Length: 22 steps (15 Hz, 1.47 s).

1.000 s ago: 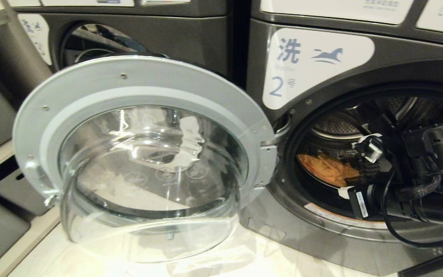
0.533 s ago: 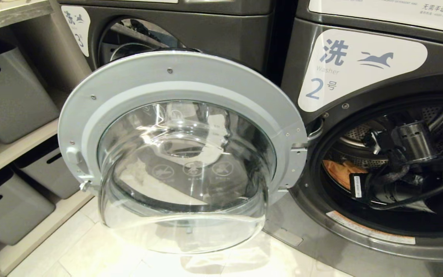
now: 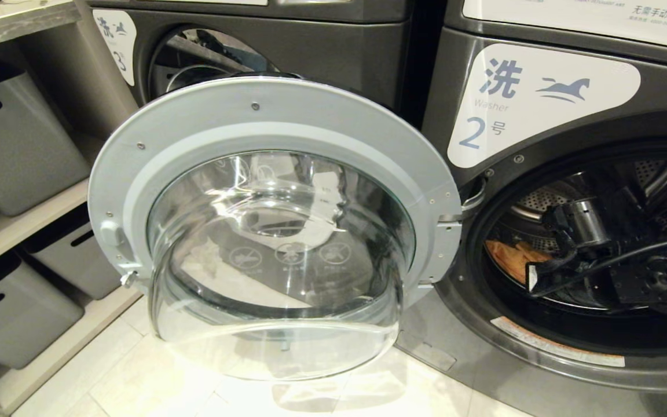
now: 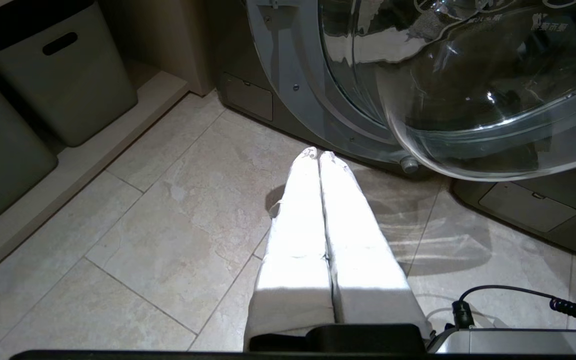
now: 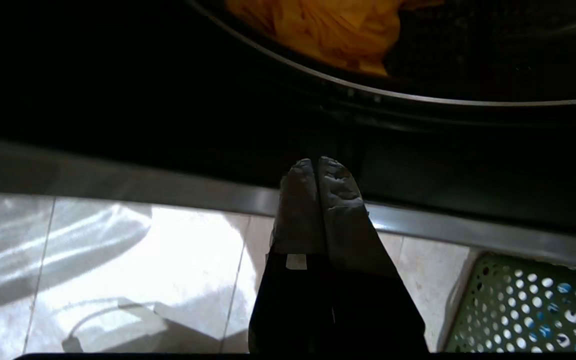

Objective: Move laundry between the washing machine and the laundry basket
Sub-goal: Pick a cloth and place it into the basket

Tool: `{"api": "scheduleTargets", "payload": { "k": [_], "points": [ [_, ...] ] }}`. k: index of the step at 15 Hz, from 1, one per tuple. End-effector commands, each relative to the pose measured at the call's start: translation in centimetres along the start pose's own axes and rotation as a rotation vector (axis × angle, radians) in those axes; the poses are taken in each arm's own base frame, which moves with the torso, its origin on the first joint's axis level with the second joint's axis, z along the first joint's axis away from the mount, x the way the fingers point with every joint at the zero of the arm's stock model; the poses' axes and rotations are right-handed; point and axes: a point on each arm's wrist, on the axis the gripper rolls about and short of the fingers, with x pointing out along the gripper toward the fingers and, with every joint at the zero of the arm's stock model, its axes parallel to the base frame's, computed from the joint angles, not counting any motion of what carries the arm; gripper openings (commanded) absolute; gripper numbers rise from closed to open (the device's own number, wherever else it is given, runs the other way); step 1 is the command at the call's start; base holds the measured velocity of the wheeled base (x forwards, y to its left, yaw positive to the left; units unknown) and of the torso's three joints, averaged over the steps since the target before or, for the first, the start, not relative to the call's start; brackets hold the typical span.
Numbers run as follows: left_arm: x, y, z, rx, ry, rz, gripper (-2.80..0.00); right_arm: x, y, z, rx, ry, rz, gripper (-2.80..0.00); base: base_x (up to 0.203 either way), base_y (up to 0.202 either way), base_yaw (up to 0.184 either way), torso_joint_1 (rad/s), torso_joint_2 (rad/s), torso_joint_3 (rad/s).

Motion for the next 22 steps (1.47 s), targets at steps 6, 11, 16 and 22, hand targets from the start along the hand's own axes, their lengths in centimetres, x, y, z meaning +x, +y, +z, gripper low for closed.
{"api": "scheduleTargets", "payload": {
  "k": [6,11,16,22],
  "points": [
    [0.0,0.0,0.0,0.000,-0.001,0.001,-2.80,9.3,2.4,2.4,0.040,0.016,-0.048,-2.80,0.000,0.000,0.000,0.000,0.00,0.000],
    [0.0,0.0,0.0,-0.002,-0.001,0.001,-2.80,13.3,1.1,3.4,0.060,0.042,-0.109,0.00,0.000,0.000,0.000,0.000,0.00,0.000],
    [0.0,0.0,0.0,0.000,-0.001,0.001,-2.80,16.9,-0.3,5.1,0.128,0.000,-0.138,0.00,0.000,0.000,0.000,0.000,0.00,0.000],
    [0.0,0.0,0.0,0.000,-0.001,0.001,-2.80,20.8,1.3,6.9,0.186,0.004,-0.049,0.00,0.000,0.000,0.000,0.000,0.00,0.000]
  ]
}}
